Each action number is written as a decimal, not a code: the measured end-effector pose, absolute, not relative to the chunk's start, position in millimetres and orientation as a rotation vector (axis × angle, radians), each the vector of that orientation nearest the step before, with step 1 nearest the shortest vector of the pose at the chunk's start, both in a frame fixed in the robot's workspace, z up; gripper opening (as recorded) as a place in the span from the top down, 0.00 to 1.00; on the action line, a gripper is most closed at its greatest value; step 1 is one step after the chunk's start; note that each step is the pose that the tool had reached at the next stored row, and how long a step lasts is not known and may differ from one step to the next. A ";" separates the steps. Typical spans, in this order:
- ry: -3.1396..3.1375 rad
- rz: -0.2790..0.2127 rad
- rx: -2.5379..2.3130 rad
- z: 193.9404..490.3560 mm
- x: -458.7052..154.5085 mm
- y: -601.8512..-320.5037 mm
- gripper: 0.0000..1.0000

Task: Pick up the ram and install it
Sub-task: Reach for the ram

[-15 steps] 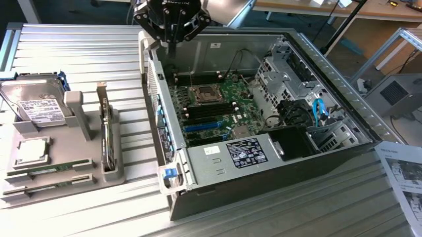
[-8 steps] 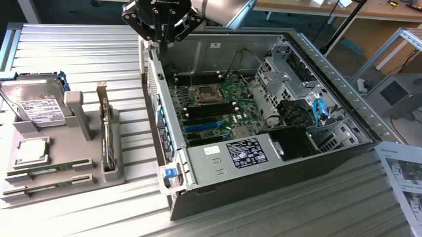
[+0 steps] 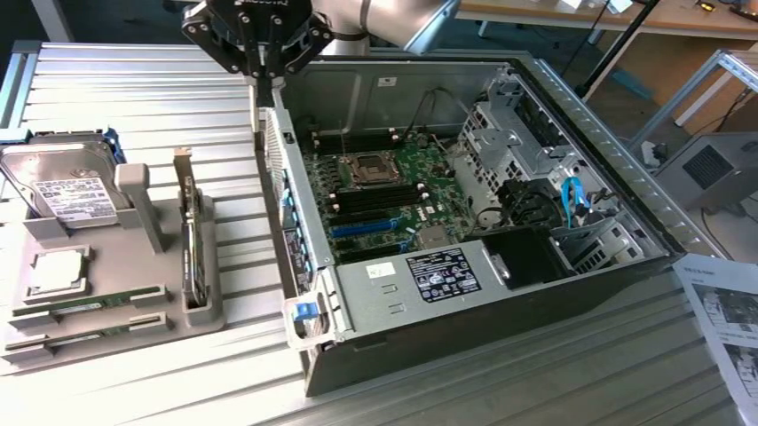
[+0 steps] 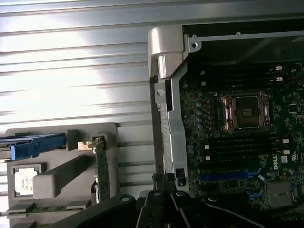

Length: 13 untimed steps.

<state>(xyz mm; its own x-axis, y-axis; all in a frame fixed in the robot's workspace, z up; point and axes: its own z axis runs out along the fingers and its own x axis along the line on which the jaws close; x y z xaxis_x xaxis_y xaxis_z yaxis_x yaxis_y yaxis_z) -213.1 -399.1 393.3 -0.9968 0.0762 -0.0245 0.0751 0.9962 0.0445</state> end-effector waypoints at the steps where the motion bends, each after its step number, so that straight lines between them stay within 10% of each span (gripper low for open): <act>1: 3.112 0.068 0.118 393.3 -217.4 -399.1 0.89; 13: 3.112 0.068 0.118 393.3 -253.2 -399.6 0.89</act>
